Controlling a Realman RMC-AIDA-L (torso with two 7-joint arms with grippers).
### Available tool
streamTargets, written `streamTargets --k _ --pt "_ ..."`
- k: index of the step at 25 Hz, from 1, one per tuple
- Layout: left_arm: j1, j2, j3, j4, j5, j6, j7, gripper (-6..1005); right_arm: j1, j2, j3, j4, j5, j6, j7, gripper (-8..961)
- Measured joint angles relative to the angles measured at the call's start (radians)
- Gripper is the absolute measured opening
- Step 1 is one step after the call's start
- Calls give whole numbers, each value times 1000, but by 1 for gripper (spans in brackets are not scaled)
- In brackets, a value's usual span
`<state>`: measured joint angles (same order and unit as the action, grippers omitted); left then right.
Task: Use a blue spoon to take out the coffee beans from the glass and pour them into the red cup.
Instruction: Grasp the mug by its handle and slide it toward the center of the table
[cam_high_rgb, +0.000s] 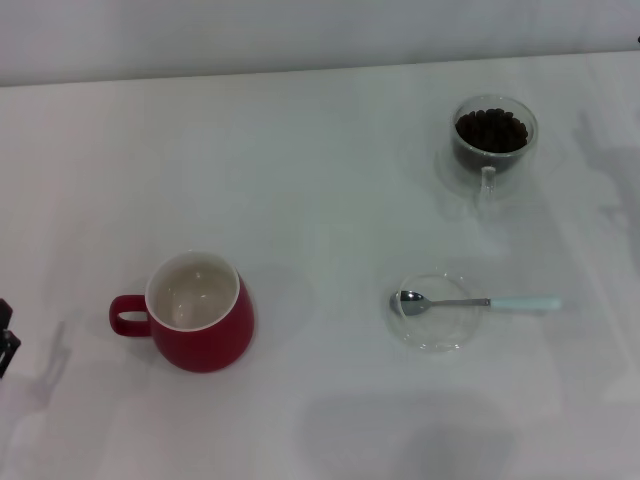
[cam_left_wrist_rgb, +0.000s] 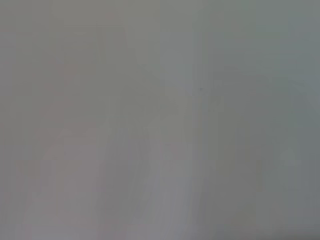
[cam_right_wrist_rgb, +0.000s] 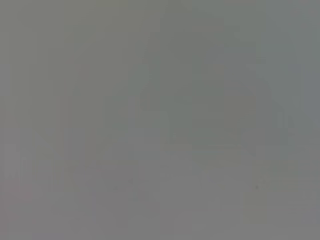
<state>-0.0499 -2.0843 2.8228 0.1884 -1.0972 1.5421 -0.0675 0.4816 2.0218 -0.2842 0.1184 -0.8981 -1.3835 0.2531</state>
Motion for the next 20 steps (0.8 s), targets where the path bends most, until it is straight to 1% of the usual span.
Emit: streamTargets --k 5,10,16,20 --pt "-2 2 21 -33 11 -12 2 873 0 1 0 3 -1 0 0 875" --pt "-6 3 21 -39 53 -47 17 872 0 1 0 4 -1 -1 0 875" --pt "-41 2 21 -37 102 -129 24 872 6 2 -3 4 -1 -2 0 874" --pt "-60 0 21 -32 127 -154 25 872 8 3 -4 4 -1 -2 0 874"
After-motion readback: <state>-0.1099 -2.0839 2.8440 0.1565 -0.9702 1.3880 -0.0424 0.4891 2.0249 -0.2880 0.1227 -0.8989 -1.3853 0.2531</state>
